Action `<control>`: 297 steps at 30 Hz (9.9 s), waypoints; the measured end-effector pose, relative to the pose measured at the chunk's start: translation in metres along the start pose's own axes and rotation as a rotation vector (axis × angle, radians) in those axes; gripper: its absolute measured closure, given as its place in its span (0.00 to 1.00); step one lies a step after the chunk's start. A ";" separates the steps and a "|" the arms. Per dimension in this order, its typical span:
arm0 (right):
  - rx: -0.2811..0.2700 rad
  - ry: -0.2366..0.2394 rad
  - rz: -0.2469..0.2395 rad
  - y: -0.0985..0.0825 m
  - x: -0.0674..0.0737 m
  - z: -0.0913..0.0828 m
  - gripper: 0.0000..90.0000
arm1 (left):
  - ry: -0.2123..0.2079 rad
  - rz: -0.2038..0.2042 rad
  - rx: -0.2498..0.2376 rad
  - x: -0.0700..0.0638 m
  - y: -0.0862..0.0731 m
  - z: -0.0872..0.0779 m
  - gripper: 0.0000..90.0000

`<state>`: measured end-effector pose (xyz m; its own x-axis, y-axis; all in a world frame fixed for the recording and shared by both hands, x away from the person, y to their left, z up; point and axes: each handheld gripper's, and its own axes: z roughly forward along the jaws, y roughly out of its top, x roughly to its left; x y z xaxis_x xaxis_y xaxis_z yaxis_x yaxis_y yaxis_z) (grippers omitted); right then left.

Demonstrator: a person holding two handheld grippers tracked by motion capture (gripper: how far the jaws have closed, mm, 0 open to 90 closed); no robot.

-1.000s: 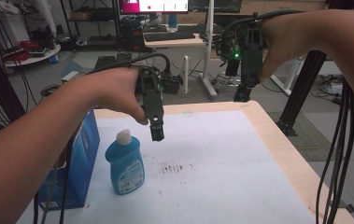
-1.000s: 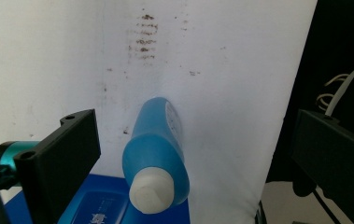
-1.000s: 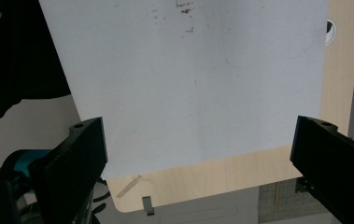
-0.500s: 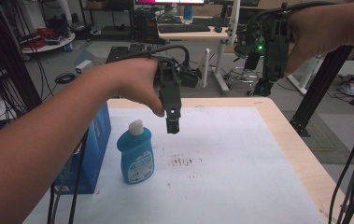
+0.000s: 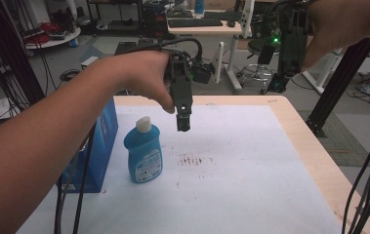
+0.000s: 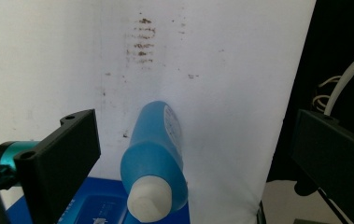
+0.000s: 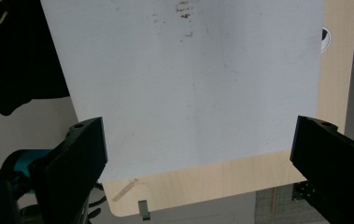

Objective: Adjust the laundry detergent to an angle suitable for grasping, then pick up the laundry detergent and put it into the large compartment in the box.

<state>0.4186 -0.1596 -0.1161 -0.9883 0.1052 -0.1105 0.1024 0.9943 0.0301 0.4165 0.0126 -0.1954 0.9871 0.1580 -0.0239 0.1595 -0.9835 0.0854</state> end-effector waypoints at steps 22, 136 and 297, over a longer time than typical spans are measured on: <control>-0.015 -0.005 0.016 -0.013 -0.010 -0.003 0.03 | -0.007 -0.037 0.000 0.008 0.001 0.000 0.02; 0.008 -0.014 -0.018 0.016 -0.014 0.021 0.03 | 0.072 -0.338 0.028 0.022 -0.080 0.095 0.14; 0.012 0.001 -0.050 0.035 -0.017 0.038 0.03 | 0.018 -1.128 0.059 0.075 -0.230 0.000 0.43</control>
<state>0.4430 -0.1260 -0.1513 -0.9924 0.0554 -0.1101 0.0544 0.9984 0.0126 0.4540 0.2503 -0.2169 0.2796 0.9591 -0.0430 0.9595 -0.2808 -0.0228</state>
